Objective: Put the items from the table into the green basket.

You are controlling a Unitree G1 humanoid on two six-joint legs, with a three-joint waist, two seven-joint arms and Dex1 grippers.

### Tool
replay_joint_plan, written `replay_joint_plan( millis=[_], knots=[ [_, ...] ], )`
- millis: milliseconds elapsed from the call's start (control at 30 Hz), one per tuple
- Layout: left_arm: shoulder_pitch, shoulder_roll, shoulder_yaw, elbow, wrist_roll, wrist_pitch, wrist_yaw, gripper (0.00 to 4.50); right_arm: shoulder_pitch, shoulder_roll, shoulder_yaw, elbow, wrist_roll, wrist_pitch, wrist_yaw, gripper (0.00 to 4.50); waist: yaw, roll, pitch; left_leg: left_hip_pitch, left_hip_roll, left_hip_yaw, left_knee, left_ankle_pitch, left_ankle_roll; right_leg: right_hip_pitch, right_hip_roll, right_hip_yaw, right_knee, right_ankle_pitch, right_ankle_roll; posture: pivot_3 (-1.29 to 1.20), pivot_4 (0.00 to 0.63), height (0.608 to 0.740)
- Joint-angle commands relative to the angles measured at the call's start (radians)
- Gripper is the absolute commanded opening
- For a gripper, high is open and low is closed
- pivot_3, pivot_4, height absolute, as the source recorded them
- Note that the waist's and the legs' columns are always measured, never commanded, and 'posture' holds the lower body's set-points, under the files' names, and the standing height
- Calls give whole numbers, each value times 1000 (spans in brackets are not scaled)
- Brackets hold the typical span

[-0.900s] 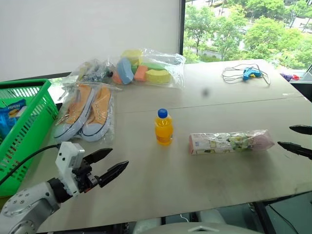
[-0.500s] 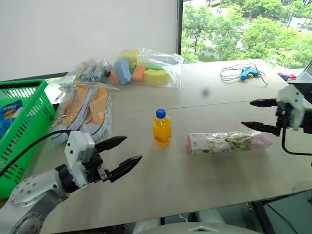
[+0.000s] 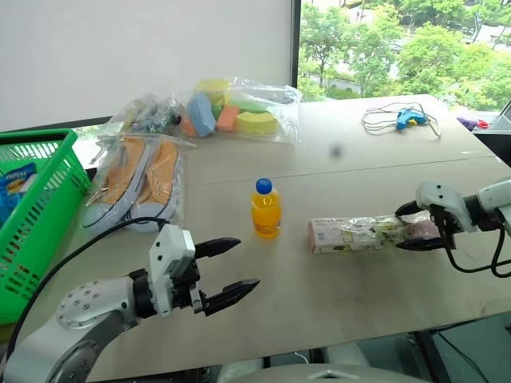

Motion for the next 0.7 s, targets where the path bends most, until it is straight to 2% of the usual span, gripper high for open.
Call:
replay_joint_plan(
  millis=[33,267,367,433,533,633,667,700],
  knots=[
    [27,-1,13,-73,-18,-15,4,4450,-117,37,67,200,-118,-126,30,4500,-1,0,0,1,0,1,0,0,0,0,0,1,0,0,0,110,0,740],
    [41,-4,-28,-107,11,-33,6,4450,-315,150,163,589,-294,-319,-23,4500,4,-1,0,1,-1,3,0,0,0,1,0,1,1,0,-1,152,0,740],
    [27,-15,-59,-106,29,-42,20,4500,-325,159,183,628,-320,-352,45,3796,6,-1,0,1,-1,1,0,0,0,1,0,1,1,2,-4,155,0,740],
    [16,-22,-82,-106,42,-45,31,4500,-321,160,165,624,-306,-340,81,2870,6,-1,0,1,-1,0,0,0,0,1,-1,1,1,2,-4,153,0,740],
    [-12,-39,-113,-123,29,-32,64,4500,-303,144,125,587,-263,-324,121,1820,8,-3,-2,3,-1,-2,0,0,0,4,-1,0,1,2,-3,152,0,740],
    [-57,-74,-129,-132,-7,-5,139,4500,-245,130,21,482,-131,-238,142,781,13,-4,-2,3,-1,-3,1,0,0,5,-1,0,1,1,-1,155,0,740],
    [-92,-97,-127,-131,-49,12,191,4500,-192,94,-21,379,-18,-150,149,431,17,-3,-1,3,-1,-4,2,0,0,5,-1,1,1,1,-1,155,0,740],
    [-125,-114,-125,-132,-84,28,236,4500,-137,52,-57,270,97,-53,153,390,18,-2,-2,2,-1,-3,2,0,0,5,-2,2,1,2,0,155,0,740]
  ],
)
